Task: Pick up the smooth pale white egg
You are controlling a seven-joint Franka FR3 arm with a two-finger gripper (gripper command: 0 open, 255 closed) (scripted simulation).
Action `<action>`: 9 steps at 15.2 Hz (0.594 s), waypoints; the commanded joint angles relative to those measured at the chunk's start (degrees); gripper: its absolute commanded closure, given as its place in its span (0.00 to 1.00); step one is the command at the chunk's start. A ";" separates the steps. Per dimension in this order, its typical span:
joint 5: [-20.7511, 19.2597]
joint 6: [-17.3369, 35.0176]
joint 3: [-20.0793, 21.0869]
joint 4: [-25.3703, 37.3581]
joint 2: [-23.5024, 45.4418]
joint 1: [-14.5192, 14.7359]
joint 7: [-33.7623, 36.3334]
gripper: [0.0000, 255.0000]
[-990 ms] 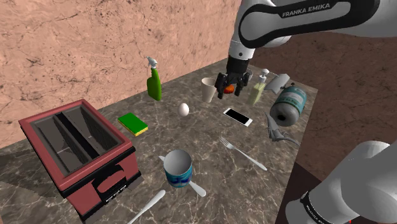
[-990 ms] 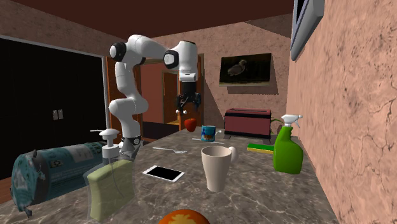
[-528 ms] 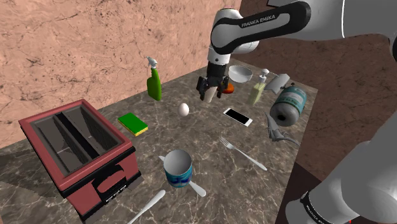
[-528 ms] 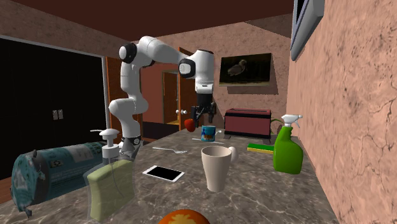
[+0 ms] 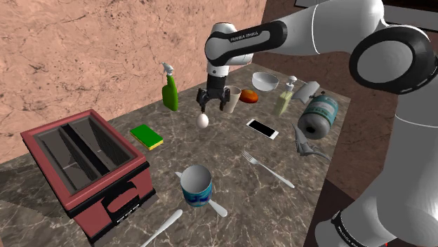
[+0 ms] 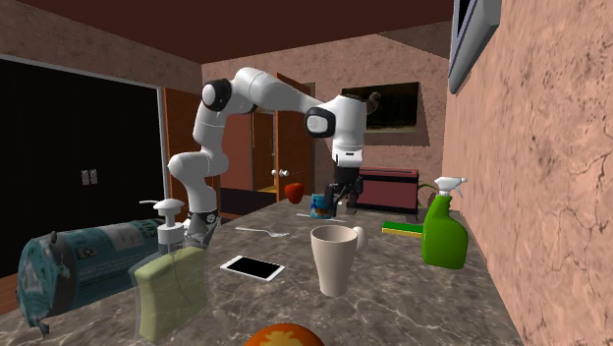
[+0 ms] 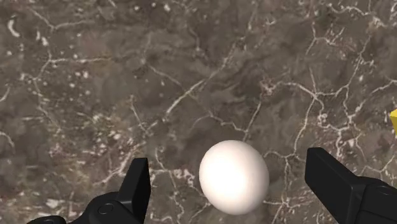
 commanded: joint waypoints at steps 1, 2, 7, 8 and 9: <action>0.27 -0.79 0.11 5.62 5.28 0.06 0.40 0.00; 0.37 -1.60 0.19 8.94 8.01 0.15 0.73 0.00; 0.57 -1.67 0.35 14.77 14.19 0.33 1.12 0.00; 0.59 -1.08 0.36 14.47 14.49 0.34 1.04 0.00; 0.61 -0.51 0.36 14.20 14.80 0.35 0.95 0.00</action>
